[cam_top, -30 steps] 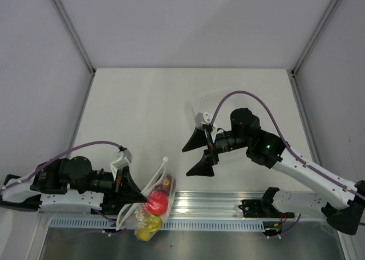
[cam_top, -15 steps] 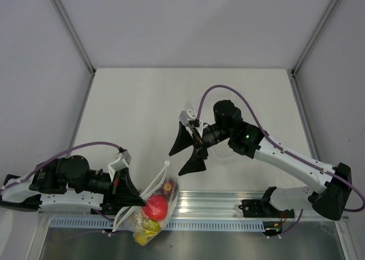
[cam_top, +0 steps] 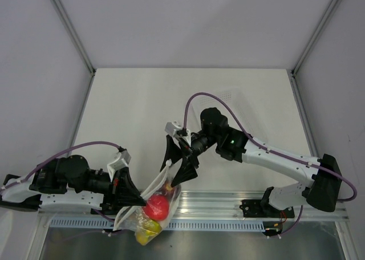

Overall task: Place the food in the zip-top bag and seal the zipper
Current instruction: Zip the zipper food storage bag at the center of the board.

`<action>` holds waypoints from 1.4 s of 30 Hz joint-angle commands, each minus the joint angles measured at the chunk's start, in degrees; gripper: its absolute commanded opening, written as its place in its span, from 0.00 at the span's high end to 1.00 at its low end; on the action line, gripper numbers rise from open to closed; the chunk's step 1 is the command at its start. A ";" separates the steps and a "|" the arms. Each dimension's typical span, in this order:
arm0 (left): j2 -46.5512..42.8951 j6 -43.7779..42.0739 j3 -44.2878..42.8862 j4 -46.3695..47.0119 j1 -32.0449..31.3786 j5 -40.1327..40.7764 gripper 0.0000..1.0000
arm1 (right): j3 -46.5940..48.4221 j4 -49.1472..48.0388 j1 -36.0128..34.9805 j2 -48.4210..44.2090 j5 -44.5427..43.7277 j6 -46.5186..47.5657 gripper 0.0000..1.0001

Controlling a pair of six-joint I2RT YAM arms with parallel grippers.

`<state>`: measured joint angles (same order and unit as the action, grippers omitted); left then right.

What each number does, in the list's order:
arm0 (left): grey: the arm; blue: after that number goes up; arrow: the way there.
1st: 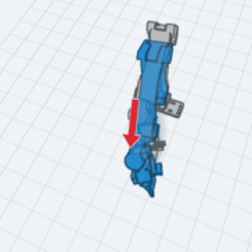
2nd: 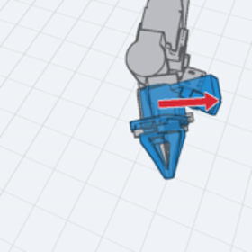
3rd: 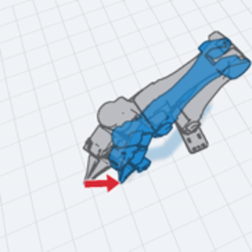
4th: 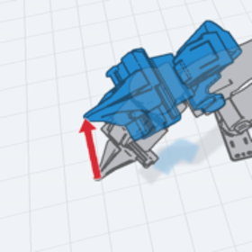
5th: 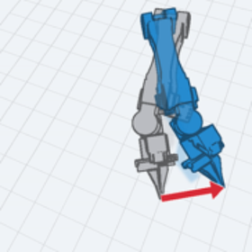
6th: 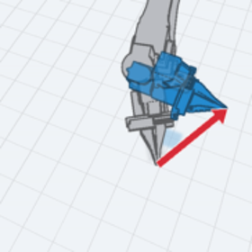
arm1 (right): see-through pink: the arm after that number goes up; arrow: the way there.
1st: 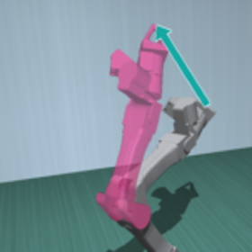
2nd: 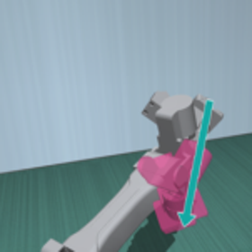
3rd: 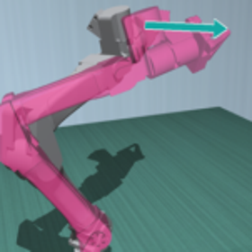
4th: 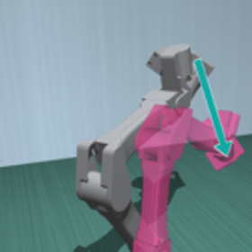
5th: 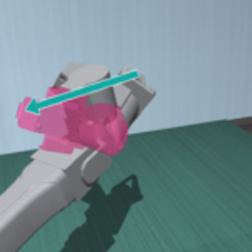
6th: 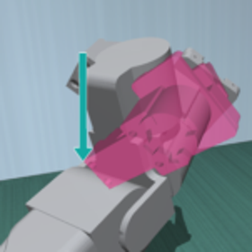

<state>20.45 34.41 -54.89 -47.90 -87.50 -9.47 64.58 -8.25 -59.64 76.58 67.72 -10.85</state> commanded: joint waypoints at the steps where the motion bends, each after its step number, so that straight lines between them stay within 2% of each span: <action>1: 0.30 -0.84 -2.50 4.39 0.23 -1.34 0.99 | 1.78 -3.26 -1.18 1.47 1.80 -1.28 0.37; 3: -0.32 -0.75 -2.41 4.39 0.23 -0.98 0.99 | 1.69 -3.96 -1.71 1.82 1.97 -1.72 0.49; 4: -0.41 -0.75 -2.32 4.39 0.23 -0.98 0.99 | 1.52 -4.14 -1.88 1.91 2.06 -1.98 0.63; 6: -0.84 -0.66 -2.06 4.04 0.23 -0.72 0.99 | 1.26 -4.93 -2.06 2.00 2.06 -2.59 0.75; 7: -0.93 -0.66 -1.97 3.96 0.23 -0.55 0.99 | 1.08 -5.19 -2.24 2.00 1.71 -2.94 0.84; 10: -1.20 -0.40 -2.06 3.25 0.23 -0.02 1.00 | 0.82 -5.28 -2.15 2.00 1.36 -3.82 1.00; 14: -1.46 0.21 -2.06 0.71 0.23 2.87 0.99 | -0.59 -6.95 -2.06 1.04 -0.74 -6.28 1.00; 15: -1.46 1.00 -2.32 -0.43 0.23 5.84 0.93 | -0.94 -7.30 -2.06 0.68 -1.62 -7.33 1.00; 17: -1.38 2.23 -3.29 -4.90 0.23 9.46 0.69 | -1.73 -6.35 -1.89 -0.37 -3.99 -7.69 1.00; 18: -1.37 3.72 -3.55 -6.40 0.23 12.43 0.46 | -1.91 -5.73 -1.80 -0.72 -6.09 -7.61 1.00; 20: -1.73 4.78 -3.82 -9.30 0.23 17.46 0.32 | -2.00 -2.06 -1.80 -0.81 -8.39 -6.56 1.00; 21: -1.55 6.00 -4.34 -10.45 0.23 19.21 0.20 | -1.82 -0.73 -1.71 -0.81 -10.66 -6.03 1.00; 24: -0.41 6.37 -3.99 -12.21 0.23 24.58 0.01 | -2.87 1.92 -1.27 -0.55 -16.37 -5.84 1.00; 28: 3.89 3.91 -3.20 -10.02 0.23 29.68 0.01 | -2.44 7.62 -0.74 1.20 -26.20 -9.09 1.00; 31: 8.72 2.51 -3.03 -8.10 0.23 37.14 0.01 | -1.56 13.06 -1.36 1.47 -34.73 -12.52 1.00; 34: 11.54 -0.30 -1.45 -2.57 0.23 43.65 0.01 | -1.03 16.67 -2.23 0.95 -40.29 -16.39 1.00; 36: 11.81 -4.08 0.82 1.21 0.23 47.24 0.01 | 0.45 20.97 -3.37 0.68 -47.21 -16.48 1.00; 38: 11.28 -7.85 2.07 6.84 0.23 48.75 0.00 | 4.22 30.19 -5.40 1.46 -55.28 -15.78 1.00; 42: 8.39 -14.01 6.45 14.57 0.23 48.51 0.00 | 6.17 37.07 -7.33 1.04 -59.29 -13.94 1.00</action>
<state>30.87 28.01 -50.28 -43.16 -87.39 35.75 67.29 20.67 -65.76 78.39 17.04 -25.47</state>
